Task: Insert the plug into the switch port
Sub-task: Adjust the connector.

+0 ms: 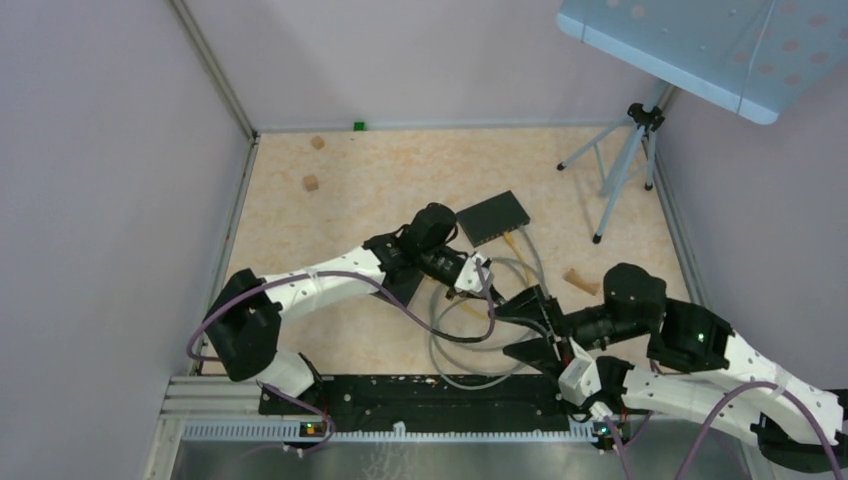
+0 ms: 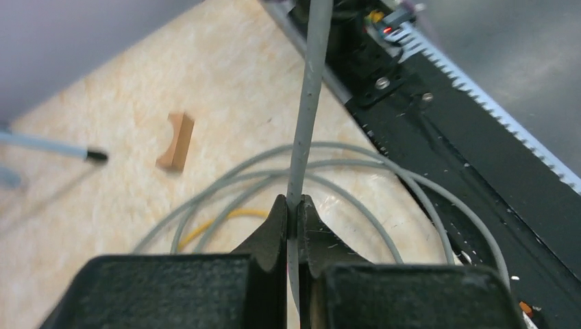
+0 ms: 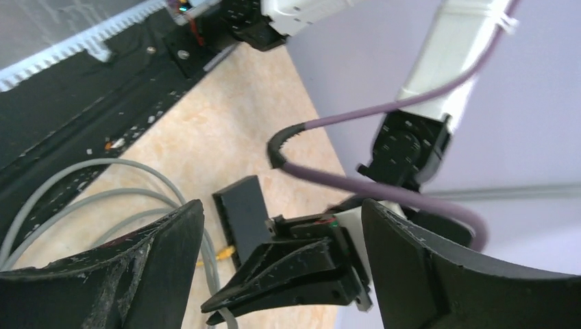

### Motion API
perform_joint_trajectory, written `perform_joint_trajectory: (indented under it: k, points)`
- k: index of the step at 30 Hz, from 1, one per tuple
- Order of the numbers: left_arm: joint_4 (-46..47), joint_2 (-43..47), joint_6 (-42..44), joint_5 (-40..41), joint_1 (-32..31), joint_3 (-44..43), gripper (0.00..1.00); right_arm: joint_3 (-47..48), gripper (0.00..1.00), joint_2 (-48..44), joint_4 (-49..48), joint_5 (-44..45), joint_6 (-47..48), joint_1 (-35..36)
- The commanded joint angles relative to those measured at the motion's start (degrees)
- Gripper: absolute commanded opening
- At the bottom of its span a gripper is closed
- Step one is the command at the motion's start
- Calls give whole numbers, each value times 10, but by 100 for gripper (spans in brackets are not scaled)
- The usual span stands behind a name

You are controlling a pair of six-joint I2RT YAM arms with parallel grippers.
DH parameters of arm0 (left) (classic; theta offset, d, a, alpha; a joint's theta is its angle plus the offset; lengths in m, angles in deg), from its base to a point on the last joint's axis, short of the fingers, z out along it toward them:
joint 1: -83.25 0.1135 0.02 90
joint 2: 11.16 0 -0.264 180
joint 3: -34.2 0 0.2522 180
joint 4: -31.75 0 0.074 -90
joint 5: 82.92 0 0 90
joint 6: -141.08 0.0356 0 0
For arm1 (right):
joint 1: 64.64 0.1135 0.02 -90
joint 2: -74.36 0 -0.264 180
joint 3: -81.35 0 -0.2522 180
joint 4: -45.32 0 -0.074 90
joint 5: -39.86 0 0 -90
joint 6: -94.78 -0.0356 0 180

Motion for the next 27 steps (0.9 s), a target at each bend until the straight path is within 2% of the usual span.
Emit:
perform_joint_trajectory:
  k: [1, 3, 4, 6, 8, 11, 13, 15, 17, 19, 22, 27]
  points:
    - [121, 38, -228, 187, 2, 33, 0, -35, 83, -58, -148, 70, -146, 6]
    - [185, 62, -359, 332, 2, 58, 0, -76, 83, -93, -286, 141, -303, 6]
    - [188, 71, -407, 408, 2, 61, 0, -99, 83, -110, -357, 205, -387, 6]
    - [163, 88, -449, 507, 2, 59, 0, -136, 83, -134, -450, 304, -512, 6]
    - [148, 109, -479, 562, 2, 61, 0, -145, 84, -146, -491, 421, -630, 6]
    - [138, 149, -542, 633, 1, 69, 0, -110, 84, -128, -457, 592, -812, 6]
    - [139, 183, -594, 676, 1, 83, 0, -47, 84, -85, -353, 689, -966, 6]
    - [141, 216, -647, 706, 1, 99, 0, 16, 87, -18, -245, 746, -1067, 6]
    - [149, 247, -701, 729, 0, 118, 0, 34, 92, 27, -229, 731, -1094, 6]
    - [153, 275, -752, 742, -1, 134, 0, 24, 93, 64, -285, 702, -1096, 6]
    - [159, 301, -809, 749, -4, 146, 0, 5, 94, 120, -370, 706, -1100, 6]
    - [137, 305, -842, 764, -12, 143, 0, 24, 90, 225, -463, 706, -1117, 6]
